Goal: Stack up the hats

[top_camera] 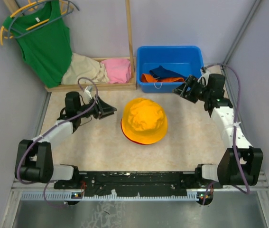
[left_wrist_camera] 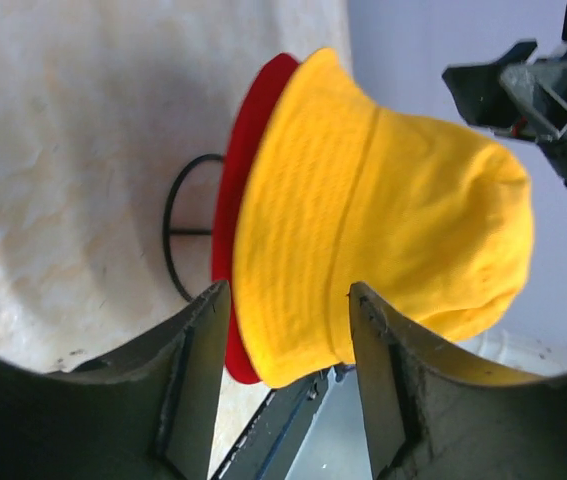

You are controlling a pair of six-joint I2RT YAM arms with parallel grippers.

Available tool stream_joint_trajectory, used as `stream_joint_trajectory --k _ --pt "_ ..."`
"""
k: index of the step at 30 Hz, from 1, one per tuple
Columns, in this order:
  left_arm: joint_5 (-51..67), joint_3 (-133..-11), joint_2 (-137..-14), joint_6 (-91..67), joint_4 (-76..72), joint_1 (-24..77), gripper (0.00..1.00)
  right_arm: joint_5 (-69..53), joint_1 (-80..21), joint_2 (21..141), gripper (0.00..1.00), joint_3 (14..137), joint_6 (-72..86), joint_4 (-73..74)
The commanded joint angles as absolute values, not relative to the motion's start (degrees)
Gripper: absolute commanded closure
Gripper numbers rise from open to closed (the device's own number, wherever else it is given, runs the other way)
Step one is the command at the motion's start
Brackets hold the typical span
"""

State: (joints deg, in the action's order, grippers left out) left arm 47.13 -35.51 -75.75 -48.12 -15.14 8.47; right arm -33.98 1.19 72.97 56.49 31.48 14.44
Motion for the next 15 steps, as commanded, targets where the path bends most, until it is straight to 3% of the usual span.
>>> stream_joint_trajectory --k 1,7,11,15 --pt "53.0 -43.4 -81.4 -42.0 -10.2 7.6 0.42 -32.5 0.9 74.5 0.34 64.4 31.6 15.8" --pt "62.9 -49.1 -89.4 -42.3 -15.4 7.4 0.4 -34.1 0.6 77.0 0.34 69.5 30.2 20.8" --pt "64.6 -53.9 -94.0 -34.1 -7.3 7.4 0.4 -35.0 0.6 77.1 0.34 70.2 29.2 22.1" --pt "67.5 -54.4 -96.1 -35.8 -13.9 7.8 0.38 -34.9 0.6 76.2 0.34 68.8 30.9 20.1"
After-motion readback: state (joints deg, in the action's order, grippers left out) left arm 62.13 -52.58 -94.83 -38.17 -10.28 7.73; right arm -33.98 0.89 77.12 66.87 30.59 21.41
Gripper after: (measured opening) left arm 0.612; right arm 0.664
